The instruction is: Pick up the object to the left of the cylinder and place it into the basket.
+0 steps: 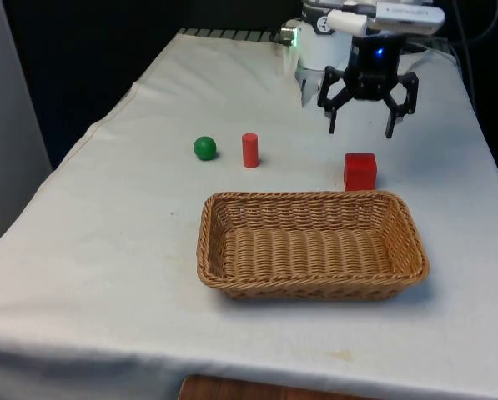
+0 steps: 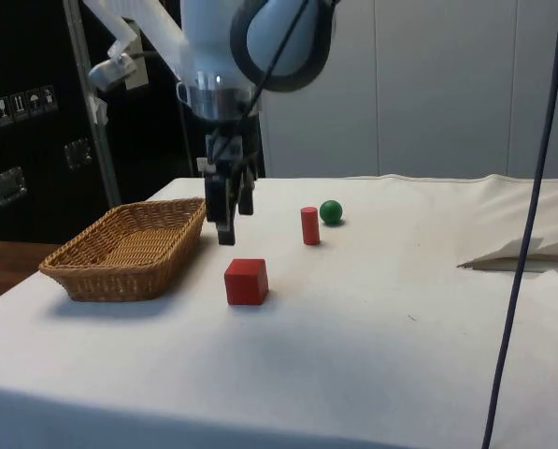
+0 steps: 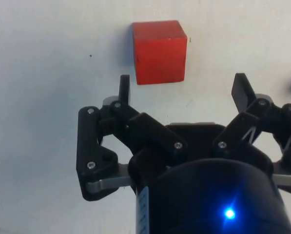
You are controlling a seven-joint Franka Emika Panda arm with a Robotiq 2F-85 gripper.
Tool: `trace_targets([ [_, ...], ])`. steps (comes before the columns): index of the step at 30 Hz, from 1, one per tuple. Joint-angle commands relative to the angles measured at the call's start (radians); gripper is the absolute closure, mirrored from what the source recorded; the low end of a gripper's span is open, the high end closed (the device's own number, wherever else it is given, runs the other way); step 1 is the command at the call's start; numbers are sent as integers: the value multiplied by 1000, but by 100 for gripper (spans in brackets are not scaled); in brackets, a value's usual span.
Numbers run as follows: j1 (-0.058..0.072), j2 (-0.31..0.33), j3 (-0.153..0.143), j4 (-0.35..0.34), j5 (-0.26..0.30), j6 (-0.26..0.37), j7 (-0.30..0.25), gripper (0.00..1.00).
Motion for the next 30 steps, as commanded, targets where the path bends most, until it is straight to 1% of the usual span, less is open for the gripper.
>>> trace_targets([
  [1, -1, 10, 5, -5, 6, 28, 1, 0],
  [3, -2, 32, 9, -7, 7, 56, 2, 0],
  [4, 0, 29, 5, -3, 0, 38, 3, 0],
  [5, -2, 38, 10, -7, 7, 64, 3, 0],
  [8, -5, 62, 17, -8, 15, 85, 1, 0],
  [11, -11, 92, 27, -8, 29, 108, -4, 0],
  [12, -1, 95, 12, -4, 10, 97, 8, 0],
  [13, -13, 98, 30, -8, 33, 112, -5, 0],
  [20, -23, 145, 49, -5, 65, 147, -15, 0],
  [21, -4, 145, 24, -2, 39, 133, 4, 0],
  [22, -24, 151, 51, -4, 68, 151, -15, 0],
  [27, -26, 177, 57, -3, 75, 176, -12, 0],
  [28, -26, 181, 57, -2, 75, 179, -11, 2],
  [29, -26, 183, 58, -2, 75, 181, -10, 11],
  [30, -11, 187, 37, -1, 57, 172, 4, 21],
])
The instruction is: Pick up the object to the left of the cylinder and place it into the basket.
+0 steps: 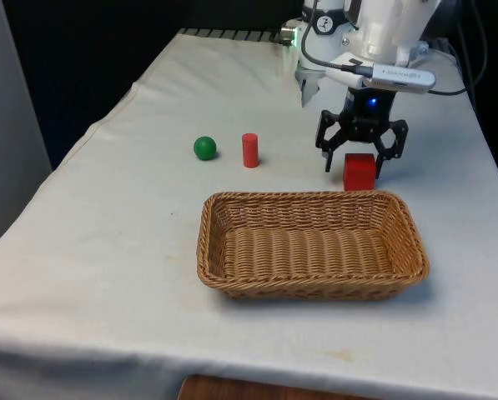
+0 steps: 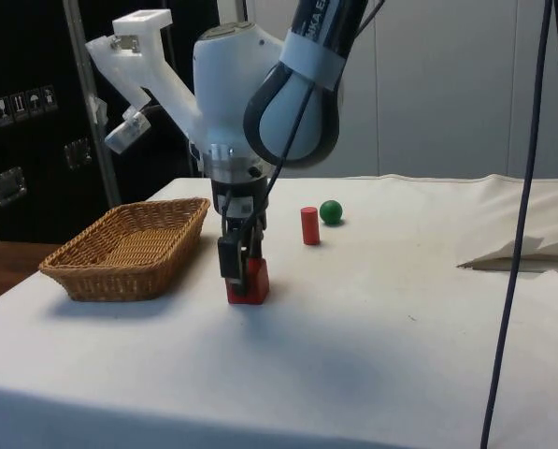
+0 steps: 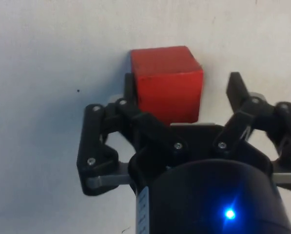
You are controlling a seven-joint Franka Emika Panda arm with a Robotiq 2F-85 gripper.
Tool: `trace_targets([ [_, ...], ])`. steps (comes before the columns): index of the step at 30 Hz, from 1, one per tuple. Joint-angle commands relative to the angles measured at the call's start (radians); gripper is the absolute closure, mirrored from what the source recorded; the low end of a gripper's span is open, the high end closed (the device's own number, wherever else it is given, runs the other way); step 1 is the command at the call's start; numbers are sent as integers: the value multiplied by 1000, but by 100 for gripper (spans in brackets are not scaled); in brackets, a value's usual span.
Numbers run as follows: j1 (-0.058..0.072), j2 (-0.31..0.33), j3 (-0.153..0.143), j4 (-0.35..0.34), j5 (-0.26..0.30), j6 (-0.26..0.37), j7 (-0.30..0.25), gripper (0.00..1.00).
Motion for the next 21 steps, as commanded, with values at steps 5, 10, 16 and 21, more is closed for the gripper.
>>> trace_targets([
  [5, -16, 1, 21, 0, 17, 11, -12, 79],
  [10, -2, 2, 3, 1, 0, 1, 1, 100],
  [16, -13, 0, 15, 4, 11, 6, -9, 100],
  [21, -5, -14, -15, 33, -5, -32, -5, 100],
])
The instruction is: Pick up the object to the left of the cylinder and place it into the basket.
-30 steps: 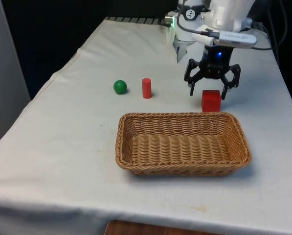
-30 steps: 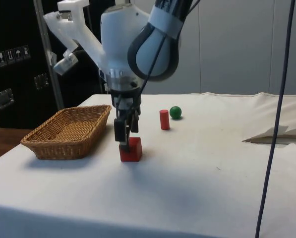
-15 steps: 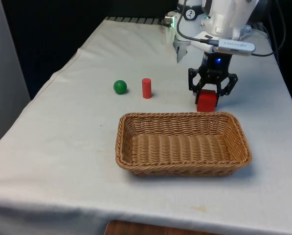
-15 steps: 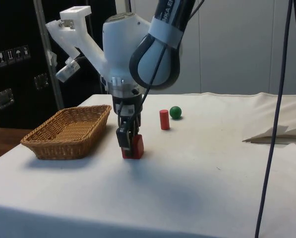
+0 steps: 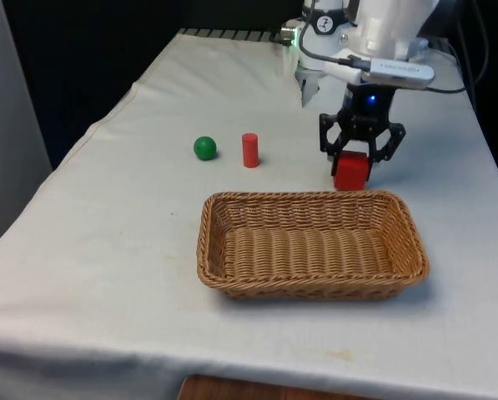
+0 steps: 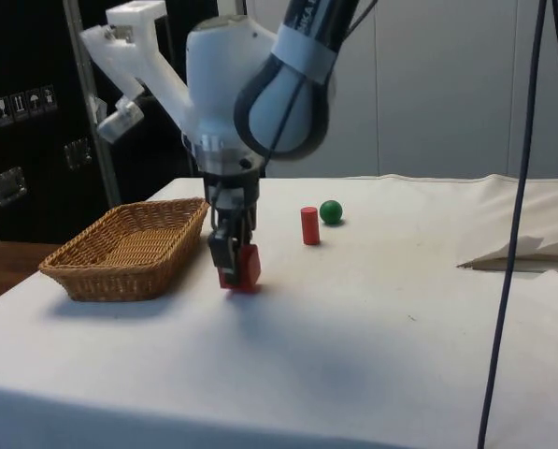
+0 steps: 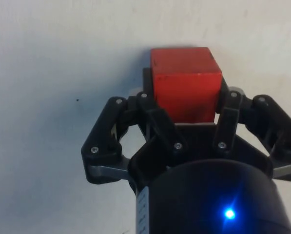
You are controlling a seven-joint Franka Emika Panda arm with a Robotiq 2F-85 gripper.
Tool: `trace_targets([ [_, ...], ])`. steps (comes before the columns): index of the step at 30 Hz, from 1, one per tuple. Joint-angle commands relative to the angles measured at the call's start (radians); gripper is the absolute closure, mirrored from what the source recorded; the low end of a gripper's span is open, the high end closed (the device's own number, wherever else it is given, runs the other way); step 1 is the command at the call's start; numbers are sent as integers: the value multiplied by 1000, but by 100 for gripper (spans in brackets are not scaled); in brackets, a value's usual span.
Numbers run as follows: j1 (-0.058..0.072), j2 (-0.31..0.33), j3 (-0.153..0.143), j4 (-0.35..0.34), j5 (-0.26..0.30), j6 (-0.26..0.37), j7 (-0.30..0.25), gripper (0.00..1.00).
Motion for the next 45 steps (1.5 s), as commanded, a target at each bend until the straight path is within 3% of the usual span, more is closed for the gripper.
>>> trace_targets([
  [1, 1, -9, -7, 4, -5, -19, -1, 100],
  [5, 0, -11, -10, 18, -1, -31, -4, 100],
  [14, -5, -24, -50, 116, -5, -131, -26, 100],
  [15, -1, -22, -49, 108, -3, -119, -22, 100],
  [25, -26, -1, -66, 226, 5, -209, -54, 100],
  [26, -18, -1, -72, 219, -2, -200, -45, 100],
  [27, -28, 2, -67, 237, 5, -216, -56, 100],
  [33, -46, 28, -72, 312, 12, -258, -69, 100],
  [34, -48, 33, -72, 323, 14, -262, -71, 100],
  [35, -38, 31, -82, 316, 3, -254, -59, 100],
  [36, -50, 38, -72, 333, 16, -267, -72, 100],
  [39, -61, 68, -73, 381, 27, -278, -79, 100],
  [41, -65, 86, -74, 405, 36, -280, -83, 100],
  [42, -51, 74, -86, 384, 23, -271, -72, 100],
  [43, -66, 94, -75, 415, 40, -281, -85, 100],
  [45, -72, 117, -74, 438, 48, -277, -87, 100],
])
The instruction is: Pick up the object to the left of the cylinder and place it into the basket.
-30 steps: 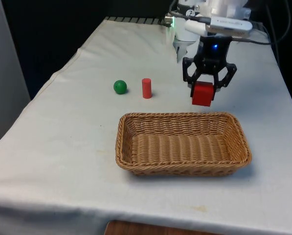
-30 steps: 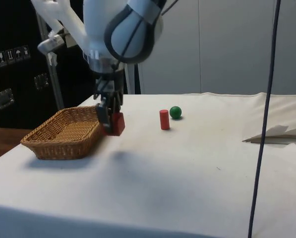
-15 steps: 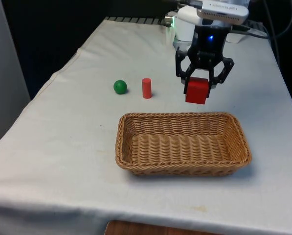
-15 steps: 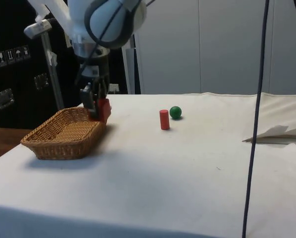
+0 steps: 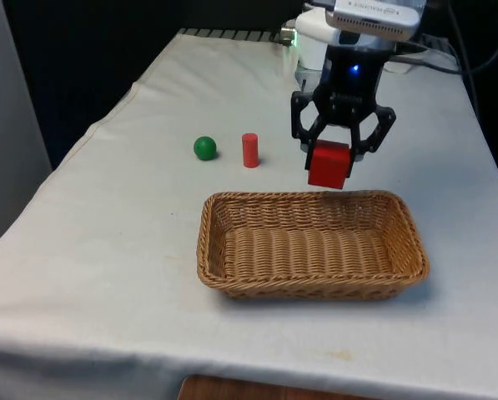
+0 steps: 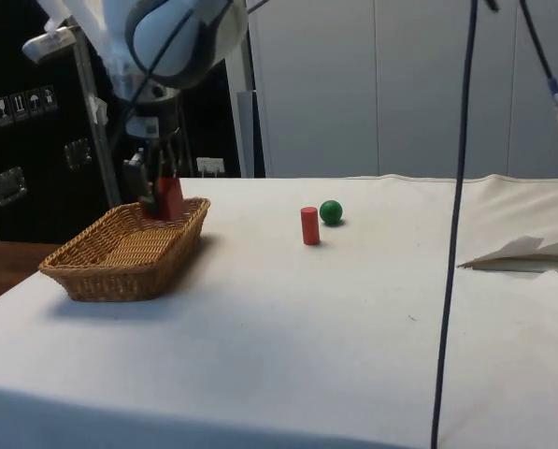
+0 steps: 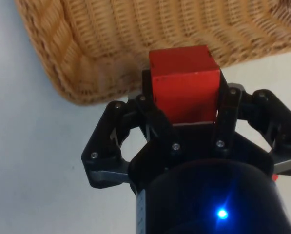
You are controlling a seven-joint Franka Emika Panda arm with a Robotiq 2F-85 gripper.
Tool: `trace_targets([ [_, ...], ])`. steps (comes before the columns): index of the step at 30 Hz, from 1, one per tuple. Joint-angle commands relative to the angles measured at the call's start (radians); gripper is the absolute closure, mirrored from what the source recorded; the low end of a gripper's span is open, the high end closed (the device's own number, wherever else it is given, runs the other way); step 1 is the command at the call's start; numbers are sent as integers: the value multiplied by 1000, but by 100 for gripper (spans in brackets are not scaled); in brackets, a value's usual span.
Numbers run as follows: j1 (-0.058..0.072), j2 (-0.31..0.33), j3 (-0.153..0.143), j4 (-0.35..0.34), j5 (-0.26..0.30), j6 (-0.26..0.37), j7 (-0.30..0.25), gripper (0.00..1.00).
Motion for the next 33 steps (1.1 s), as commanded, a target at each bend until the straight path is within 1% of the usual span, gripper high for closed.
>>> trace_targets([
  [1, -17, 24, 12, 30, 18, -2, -13, 100],
  [5, -25, 71, 11, 75, 37, 7, -18, 100],
  [6, -12, 62, -1, 61, 27, 6, -8, 100],
  [7, -28, 85, 11, 89, 42, 10, -18, 100],
  [8, -32, 111, 10, 114, 54, 14, -21, 100],
  [9, -32, 111, 10, 114, 54, 14, -21, 100],
  [10, -37, 138, 9, 141, 65, 18, -23, 100],
  [12, -42, 163, 8, 167, 75, 21, -24, 100],
  [13, -44, 176, 7, 180, 79, 22, -25, 100],
  [14, -32, 171, -4, 171, 73, 19, -17, 100],
  [15, -48, 191, 7, 196, 85, 23, -25, 100],
  [16, -53, 218, 6, 224, 96, 24, -27, 100],
  [19, -64, 262, 6, 268, 118, 25, -31, 100],
  [22, -71, 302, 3, 305, 146, 23, -40, 100],
  [23, -56, 301, -14, 296, 146, 21, -35, 100],
  [24, -73, 314, 1, 316, 157, 22, -45, 100],
  [25, -76, 335, -2, 335, 182, 20, -57, 100],
  [28, -79, 354, -5, 351, 222, 19, -77, 100],
  [31, -74, 370, -14, 361, 242, 22, -85, 100],
  [32, -74, 372, -14, 362, 242, 23, -84, 100],
  [33, -70, 366, -19, 354, 239, 21, -83, 100],
])
